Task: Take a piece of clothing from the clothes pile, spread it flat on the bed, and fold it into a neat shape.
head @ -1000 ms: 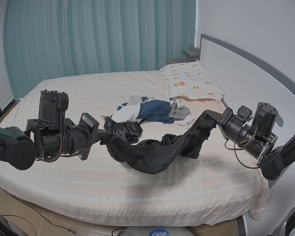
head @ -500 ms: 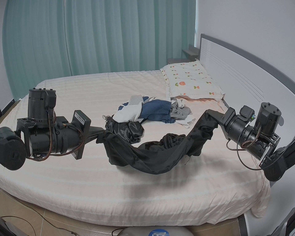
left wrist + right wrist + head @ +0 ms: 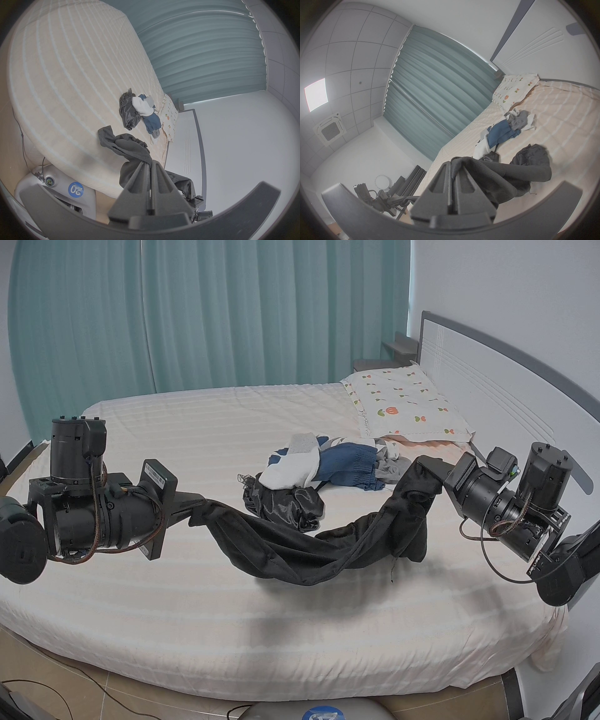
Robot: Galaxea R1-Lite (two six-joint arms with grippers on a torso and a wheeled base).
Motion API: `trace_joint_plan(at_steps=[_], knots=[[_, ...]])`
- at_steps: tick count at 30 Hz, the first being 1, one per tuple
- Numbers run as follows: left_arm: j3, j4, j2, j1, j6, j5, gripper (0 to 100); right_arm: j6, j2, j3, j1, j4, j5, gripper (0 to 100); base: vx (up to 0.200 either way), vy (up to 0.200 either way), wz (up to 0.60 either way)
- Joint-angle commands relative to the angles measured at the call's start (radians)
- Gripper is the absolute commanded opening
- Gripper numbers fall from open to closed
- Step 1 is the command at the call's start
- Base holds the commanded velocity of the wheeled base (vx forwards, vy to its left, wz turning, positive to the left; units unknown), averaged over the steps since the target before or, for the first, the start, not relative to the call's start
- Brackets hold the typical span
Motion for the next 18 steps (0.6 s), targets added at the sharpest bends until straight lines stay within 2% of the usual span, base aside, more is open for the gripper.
trace_joint_plan(at_steps=[1,10,18], knots=[[0.000,-0.001,0.001,0.001,0.000,-0.001,0,-0.001,-0.002,-0.002,0.011,0.000,0.001,0,0.000,0.200,0.00],[-0.010,-0.001,0.000,0.017,0.000,0.001,0,-0.021,0.001,-0.049,0.026,0.039,-0.062,0,0.000,0.200,0.00],[-0.011,-0.001,-0.025,0.025,0.000,0.002,0,-0.021,-0.003,-0.054,0.052,0.032,-0.064,0,0.000,0.200,0.00]])
